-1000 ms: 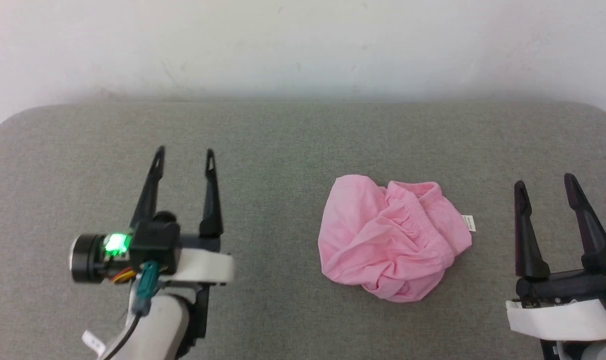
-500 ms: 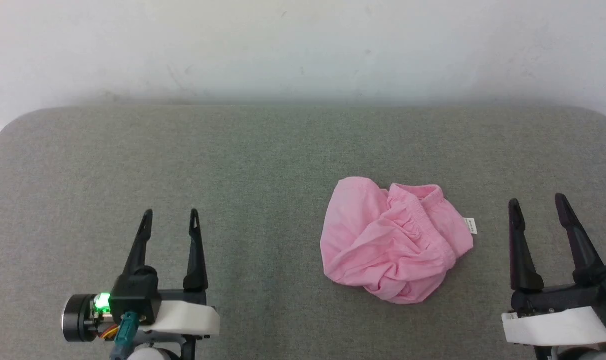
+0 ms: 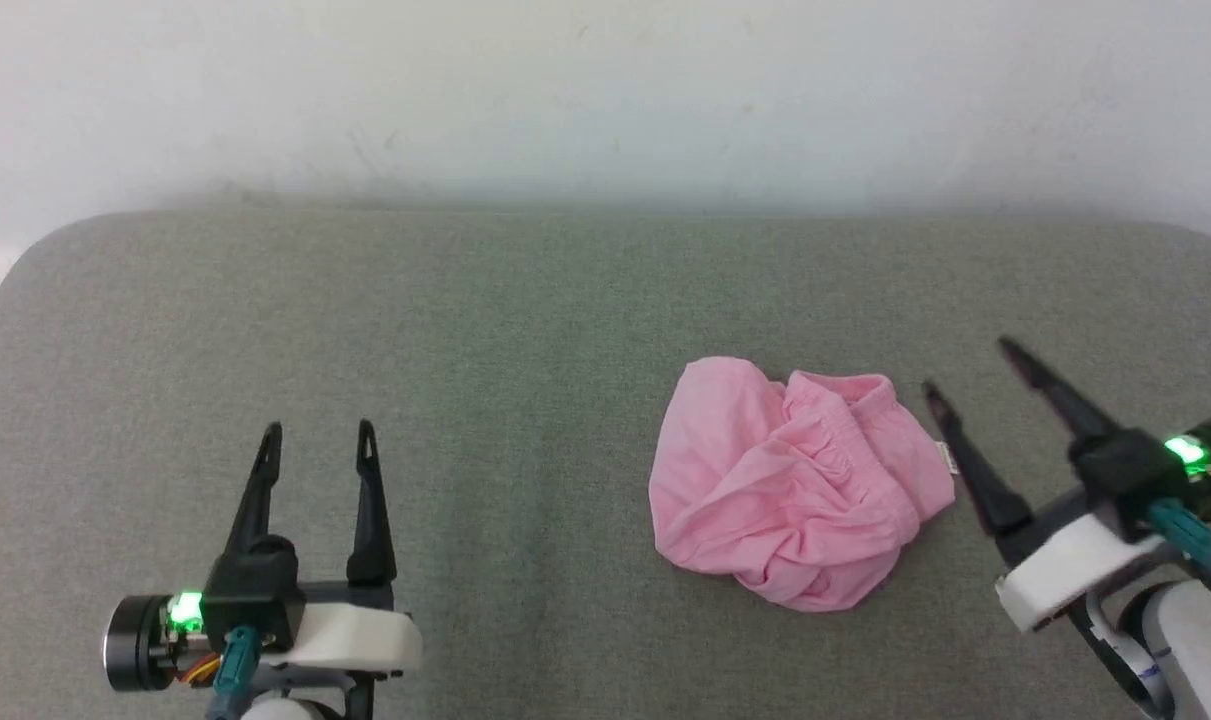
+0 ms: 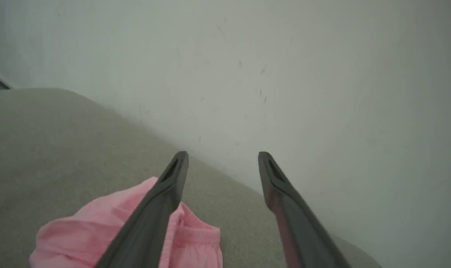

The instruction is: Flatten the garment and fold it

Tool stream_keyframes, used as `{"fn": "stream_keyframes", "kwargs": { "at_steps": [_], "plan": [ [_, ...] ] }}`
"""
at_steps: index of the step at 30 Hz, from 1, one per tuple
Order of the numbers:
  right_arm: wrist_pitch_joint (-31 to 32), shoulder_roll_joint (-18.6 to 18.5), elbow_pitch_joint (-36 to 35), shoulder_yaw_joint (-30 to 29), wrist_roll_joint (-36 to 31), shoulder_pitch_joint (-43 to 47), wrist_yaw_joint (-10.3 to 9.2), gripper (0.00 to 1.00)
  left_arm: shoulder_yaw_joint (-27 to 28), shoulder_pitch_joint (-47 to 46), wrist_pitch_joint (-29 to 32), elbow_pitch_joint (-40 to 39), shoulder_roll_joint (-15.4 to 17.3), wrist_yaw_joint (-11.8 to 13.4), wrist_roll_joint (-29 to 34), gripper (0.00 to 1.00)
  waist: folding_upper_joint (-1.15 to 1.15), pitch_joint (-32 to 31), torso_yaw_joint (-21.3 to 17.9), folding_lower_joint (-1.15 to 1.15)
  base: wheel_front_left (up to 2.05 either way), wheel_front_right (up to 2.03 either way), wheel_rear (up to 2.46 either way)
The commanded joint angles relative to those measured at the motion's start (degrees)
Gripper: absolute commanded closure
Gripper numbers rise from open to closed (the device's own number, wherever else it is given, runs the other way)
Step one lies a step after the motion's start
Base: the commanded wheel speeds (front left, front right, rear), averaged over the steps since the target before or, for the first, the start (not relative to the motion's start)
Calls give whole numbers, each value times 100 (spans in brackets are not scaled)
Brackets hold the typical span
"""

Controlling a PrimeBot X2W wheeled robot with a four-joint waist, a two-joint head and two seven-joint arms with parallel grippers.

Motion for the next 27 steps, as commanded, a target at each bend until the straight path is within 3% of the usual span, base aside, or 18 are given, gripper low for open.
{"fn": "stream_keyframes", "kwargs": {
  "at_steps": [1,5,10,15,22,23,24,25,27],
  "plan": [
    [354,-419,267,542,363,-318,-12,0,60,105,-26,49,-41,-35,47,0,0,-7,29,0,0,0,0],
    [1491,-1305,545,1746,1360,-979,-12,0,102,135,-26,109,-102,-84,106,0,0,62,65,0,0,0,0],
    [3181,-1848,601,2846,2664,-1648,-12,0,114,82,-26,132,-201,-115,141,0,0,227,159,0,0,0,0],
    [4082,-1982,598,3630,3412,-2284,-12,0,109,-61,-26,158,-295,-131,148,0,0,478,291,0,0,0,0],
    [4177,-1801,1133,4540,3919,-2793,-12,0,74,-246,-26,212,-393,-131,150,0,0,756,444,0,0,0,0],
    [4003,-1781,1187,4588,3948,-2850,-12,17,68,-268,-26,225,-403,-134,148,0,0,779,463,0,0,0,0],
    [3823,-1762,1224,4618,3992,-2902,-12,88,68,-286,-26,233,-411,-136,147,0,0,794,478,0,0,0,0],
    [3592,-1768,1229,4650,3943,-2995,-12,100,75,-297,-26,237,-418,-134,146,0,0,806,485,0,0,0,0],
    [3247,-1783,1204,4717,3942,-3148,-12,100,93,-305,-26,242,-428,-133,149,0,0,814,488,0,0,0,0]
  ]
}}
